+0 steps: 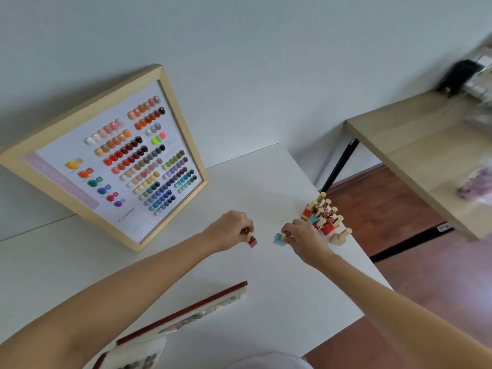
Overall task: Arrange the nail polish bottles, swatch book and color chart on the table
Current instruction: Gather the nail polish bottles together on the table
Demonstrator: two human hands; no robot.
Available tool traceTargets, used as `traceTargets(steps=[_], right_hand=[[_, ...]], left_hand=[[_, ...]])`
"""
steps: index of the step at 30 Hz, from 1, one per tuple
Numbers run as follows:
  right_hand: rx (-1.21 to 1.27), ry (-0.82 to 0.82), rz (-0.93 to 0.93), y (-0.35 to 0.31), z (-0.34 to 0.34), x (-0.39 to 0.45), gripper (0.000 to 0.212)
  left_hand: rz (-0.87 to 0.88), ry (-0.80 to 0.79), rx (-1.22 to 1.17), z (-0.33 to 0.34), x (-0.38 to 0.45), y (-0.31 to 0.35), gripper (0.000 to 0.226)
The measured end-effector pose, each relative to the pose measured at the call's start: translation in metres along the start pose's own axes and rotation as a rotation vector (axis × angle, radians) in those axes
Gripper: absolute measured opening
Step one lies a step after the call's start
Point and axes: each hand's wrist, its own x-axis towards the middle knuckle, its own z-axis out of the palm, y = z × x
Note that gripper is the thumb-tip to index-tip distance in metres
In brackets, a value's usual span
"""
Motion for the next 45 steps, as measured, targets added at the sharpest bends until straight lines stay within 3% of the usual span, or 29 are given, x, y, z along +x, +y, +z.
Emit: traceTargets(steps=[6, 11, 20, 34, 45], right_hand=[[-0.018, 0.04, 0.173, 0.056, -0.017, -0.038, 0.017], [0.039, 0.071, 0.22, 0.087, -0.024, -0.057, 0.016], [0.023, 0.099, 0.265, 0.117, -0.021, -0.064, 0.019], [0.036, 0.114, 0.179, 0.136, -0.016, -0.058, 0.019], [0.028, 0.151, 0.081, 0.136, -0.026, -0.067, 0.025]], left_hand=[[0.111, -0.088, 0.013, 0.027, 0.053, 0.061, 0.017], [0.158, -0.131, 0.036, 0.051, 0.08, 0.101, 0.027], [0.165, -0.087, 0.23, 0.084, 0.11, 0.136, 0.025], [0.095, -0.047, 0.219, 0.101, 0.127, 0.146, 0.016], [-0.008, -0.05, 0.169, 0.076, 0.108, 0.152, 0.029]])
